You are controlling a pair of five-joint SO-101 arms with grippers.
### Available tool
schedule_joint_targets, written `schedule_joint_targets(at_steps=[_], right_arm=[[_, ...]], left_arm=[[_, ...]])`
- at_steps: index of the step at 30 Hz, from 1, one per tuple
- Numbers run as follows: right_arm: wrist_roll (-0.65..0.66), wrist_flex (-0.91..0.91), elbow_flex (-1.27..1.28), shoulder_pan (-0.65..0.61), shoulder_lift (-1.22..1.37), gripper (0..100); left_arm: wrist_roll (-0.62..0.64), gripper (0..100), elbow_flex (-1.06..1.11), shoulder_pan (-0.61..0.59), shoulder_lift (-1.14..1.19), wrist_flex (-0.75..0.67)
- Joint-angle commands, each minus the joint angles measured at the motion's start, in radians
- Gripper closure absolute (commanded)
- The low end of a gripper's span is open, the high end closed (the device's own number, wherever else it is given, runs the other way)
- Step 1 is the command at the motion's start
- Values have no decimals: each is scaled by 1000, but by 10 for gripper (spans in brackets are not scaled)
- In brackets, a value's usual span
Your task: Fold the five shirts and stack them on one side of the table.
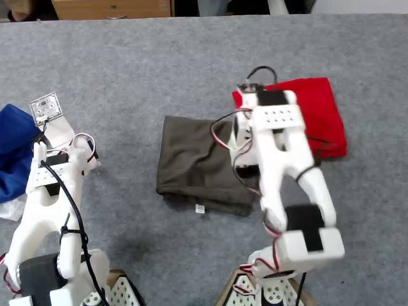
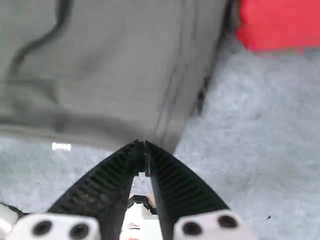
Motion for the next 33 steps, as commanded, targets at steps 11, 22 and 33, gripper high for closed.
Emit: schedule_joint_targets(at_steps=[11, 22, 33], right_arm=[[-6, 31, 73, 2, 53, 986], [20, -118, 205, 54, -48, 986], [18, 150, -182, 285, -156, 985]], left_arm=[[5, 971, -13, -2, -12, -15], [3, 971, -13, -1, -15, -15], [-107, 970, -381, 308, 3, 164]])
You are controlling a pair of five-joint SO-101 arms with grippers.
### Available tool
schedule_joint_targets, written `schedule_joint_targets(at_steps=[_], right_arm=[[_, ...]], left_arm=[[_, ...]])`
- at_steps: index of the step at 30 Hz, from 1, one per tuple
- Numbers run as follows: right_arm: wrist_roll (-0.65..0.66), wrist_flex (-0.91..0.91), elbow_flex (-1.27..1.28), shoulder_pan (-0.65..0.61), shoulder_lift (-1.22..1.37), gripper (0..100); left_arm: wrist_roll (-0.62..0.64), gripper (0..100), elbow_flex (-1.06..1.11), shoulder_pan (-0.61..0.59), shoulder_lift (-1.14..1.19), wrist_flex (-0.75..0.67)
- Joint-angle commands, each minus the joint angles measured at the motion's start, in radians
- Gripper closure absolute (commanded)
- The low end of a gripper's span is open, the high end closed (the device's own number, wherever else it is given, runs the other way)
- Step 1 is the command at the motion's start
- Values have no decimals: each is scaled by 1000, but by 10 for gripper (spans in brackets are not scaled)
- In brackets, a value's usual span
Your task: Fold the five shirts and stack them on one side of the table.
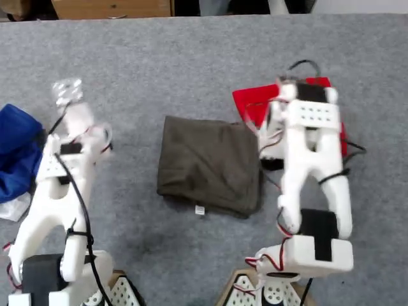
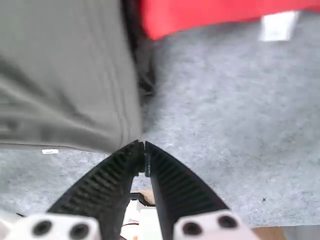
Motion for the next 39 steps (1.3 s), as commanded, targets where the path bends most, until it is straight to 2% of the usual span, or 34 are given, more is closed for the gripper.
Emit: schedule_joint_targets(at_steps=[1, 4, 6, 9, 12, 15, 21, 24, 33, 39], right_arm=[[-3, 23, -59, 34, -31, 985], [-91, -5, -25, -25, -33, 982], [-176, -23, -4, -71, -28, 941], [-262, -74, 50, -129, -30, 802], [-265, -138, 104, -203, -25, 657], [-302, -250, 177, -253, -25, 583], [-448, -428, 306, -315, -25, 639], [-457, -476, 355, -316, -25, 671], [-460, -546, 452, -318, -24, 675], [-460, -717, 575, -318, 30, 676]], left_arm=[[-12, 970, -208, 143, 14, 43], [-8, 970, -263, 183, 91, 51], [-8, 970, -259, 174, 158, 52], [-8, 970, -211, 114, 232, 52], [0, 970, -147, 25, 256, 52], [23, 970, -82, -48, 255, 44], [20, 970, -97, -104, 264, 9], [20, 970, -99, -97, 264, 8], [25, 970, -107, -91, 265, 8], [28, 970, -107, -91, 265, 8]])
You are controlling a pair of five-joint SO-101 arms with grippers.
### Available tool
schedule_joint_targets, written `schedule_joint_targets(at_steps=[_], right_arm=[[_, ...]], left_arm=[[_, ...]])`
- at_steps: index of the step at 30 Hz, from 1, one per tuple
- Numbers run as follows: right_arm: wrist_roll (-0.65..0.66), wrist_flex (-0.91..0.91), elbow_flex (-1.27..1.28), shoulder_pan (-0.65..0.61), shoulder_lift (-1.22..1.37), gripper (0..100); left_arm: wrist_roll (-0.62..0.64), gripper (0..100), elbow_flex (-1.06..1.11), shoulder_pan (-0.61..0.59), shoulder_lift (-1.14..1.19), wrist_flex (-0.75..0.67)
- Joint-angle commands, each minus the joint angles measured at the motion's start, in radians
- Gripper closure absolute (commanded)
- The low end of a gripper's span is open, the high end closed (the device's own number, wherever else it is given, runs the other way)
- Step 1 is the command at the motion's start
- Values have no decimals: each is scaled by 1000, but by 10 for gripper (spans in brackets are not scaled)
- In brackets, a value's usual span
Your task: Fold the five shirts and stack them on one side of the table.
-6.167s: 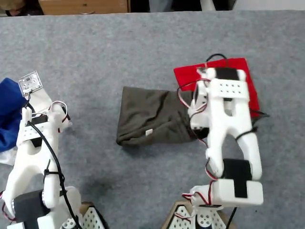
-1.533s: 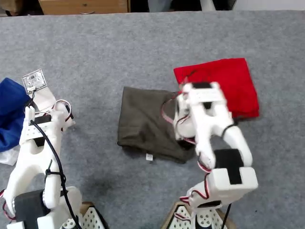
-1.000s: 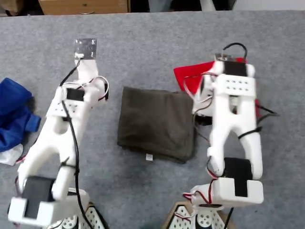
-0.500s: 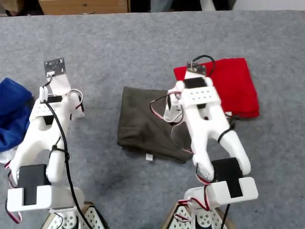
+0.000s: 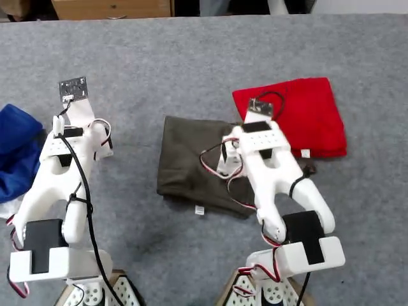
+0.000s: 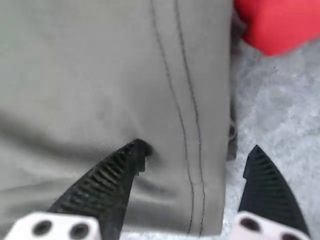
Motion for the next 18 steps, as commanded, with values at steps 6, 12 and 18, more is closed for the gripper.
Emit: schedule_joint_targets(at_steps=[6, 12, 18], right_arm=[[-17, -132, 27, -9, 145, 677], [0, -132, 12, -5, 171, 869], [35, -80, -24, -2, 170, 962]], left_arm=[[14, 970, -24, -1, -5, -18], [14, 970, -21, -1, -5, -18], [14, 970, -21, -1, -5, -18]])
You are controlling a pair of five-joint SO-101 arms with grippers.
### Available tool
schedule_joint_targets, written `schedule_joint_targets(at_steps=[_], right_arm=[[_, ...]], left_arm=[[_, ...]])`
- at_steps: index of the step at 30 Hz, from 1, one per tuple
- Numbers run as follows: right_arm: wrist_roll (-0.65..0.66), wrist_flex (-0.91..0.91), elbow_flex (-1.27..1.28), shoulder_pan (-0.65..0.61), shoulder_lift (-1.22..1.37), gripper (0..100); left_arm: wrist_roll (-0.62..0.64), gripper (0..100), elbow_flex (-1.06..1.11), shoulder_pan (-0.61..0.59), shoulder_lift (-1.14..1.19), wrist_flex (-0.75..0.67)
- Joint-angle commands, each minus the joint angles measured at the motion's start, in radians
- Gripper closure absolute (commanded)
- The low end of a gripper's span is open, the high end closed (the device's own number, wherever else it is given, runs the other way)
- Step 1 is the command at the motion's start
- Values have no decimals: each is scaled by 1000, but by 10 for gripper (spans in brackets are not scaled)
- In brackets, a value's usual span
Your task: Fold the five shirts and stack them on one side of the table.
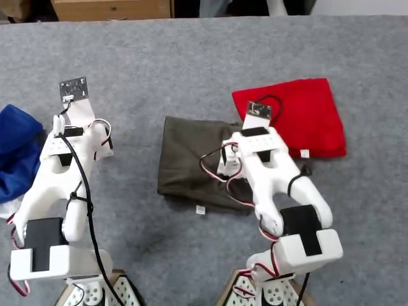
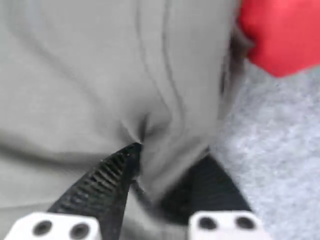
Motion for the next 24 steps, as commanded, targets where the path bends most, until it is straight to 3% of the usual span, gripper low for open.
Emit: schedule_joint_targets(at_steps=[1, 8, 14, 24], right_arm=[[14, 26, -24, -5, 56, 968], [25, 161, -194, -6, 56, 986], [167, 358, -493, 11, 56, 986], [416, 496, -931, 157, 65, 986]], left_arm=[[14, 970, -21, -1, -5, -18], [14, 970, -21, -1, -5, -18], [14, 970, -19, -2, -5, -18], [14, 970, -19, -7, -5, -18]])
